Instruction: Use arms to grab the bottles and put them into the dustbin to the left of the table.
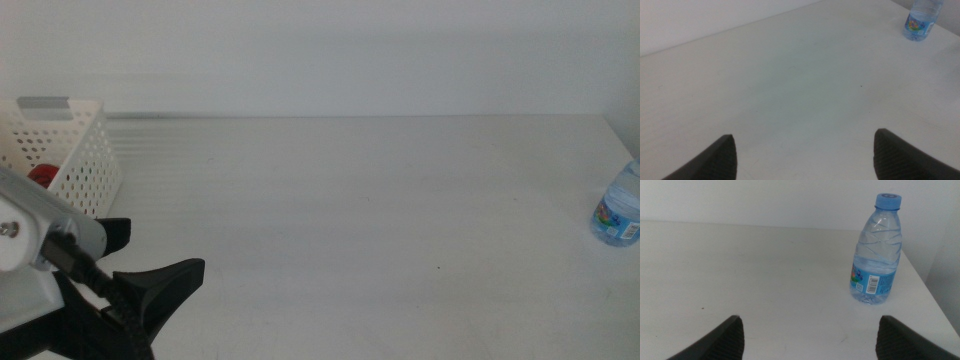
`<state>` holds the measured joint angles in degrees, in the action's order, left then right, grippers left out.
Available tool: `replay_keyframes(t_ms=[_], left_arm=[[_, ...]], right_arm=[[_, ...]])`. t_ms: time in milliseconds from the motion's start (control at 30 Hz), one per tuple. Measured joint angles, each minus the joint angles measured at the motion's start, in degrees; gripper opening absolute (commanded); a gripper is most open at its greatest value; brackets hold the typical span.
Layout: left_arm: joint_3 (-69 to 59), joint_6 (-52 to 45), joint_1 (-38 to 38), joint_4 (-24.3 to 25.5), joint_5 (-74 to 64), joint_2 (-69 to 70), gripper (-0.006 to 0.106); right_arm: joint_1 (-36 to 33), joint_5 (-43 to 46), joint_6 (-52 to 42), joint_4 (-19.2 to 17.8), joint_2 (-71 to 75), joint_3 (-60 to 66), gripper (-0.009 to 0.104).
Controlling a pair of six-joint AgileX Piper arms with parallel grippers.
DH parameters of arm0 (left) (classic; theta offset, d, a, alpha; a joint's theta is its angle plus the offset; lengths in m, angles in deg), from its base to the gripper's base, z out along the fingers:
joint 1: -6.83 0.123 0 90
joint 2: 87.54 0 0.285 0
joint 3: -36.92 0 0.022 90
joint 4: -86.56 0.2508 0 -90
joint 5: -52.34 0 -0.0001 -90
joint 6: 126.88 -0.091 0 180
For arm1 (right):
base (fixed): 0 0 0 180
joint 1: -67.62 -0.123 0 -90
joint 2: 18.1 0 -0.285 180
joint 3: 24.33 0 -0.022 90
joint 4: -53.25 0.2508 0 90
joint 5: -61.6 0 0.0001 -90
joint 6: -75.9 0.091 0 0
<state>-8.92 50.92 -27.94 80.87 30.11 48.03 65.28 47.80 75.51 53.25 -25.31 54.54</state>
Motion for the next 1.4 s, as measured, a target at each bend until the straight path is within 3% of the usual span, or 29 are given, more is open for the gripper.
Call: replay_keyframes(t_ms=[133,267,767,1400], left_arm=[[0.0,0.2,0.0,0.0,0.0,0.0,0.090],[0.0,0.2,0.0,0.0,0.0,0.0,0.090],[0.0,0.2,0.0,0.0,0.0,0.0,0.090],[0.0,0.2,0.0,0.0,0.0,0.0,0.090]], right_arm=[[0.0,1.3,-1.8,-0.4,0.0,0.0,0.079],[0.0,8.1,-4.7,-1.3,-1.6,0.0,0.079],[0.0,30.5,-6.0,-1.5,-28.2,0.0,0.079],[0.0,35.1,-2.9,-1.5,-35.2,0.0,0.079]])
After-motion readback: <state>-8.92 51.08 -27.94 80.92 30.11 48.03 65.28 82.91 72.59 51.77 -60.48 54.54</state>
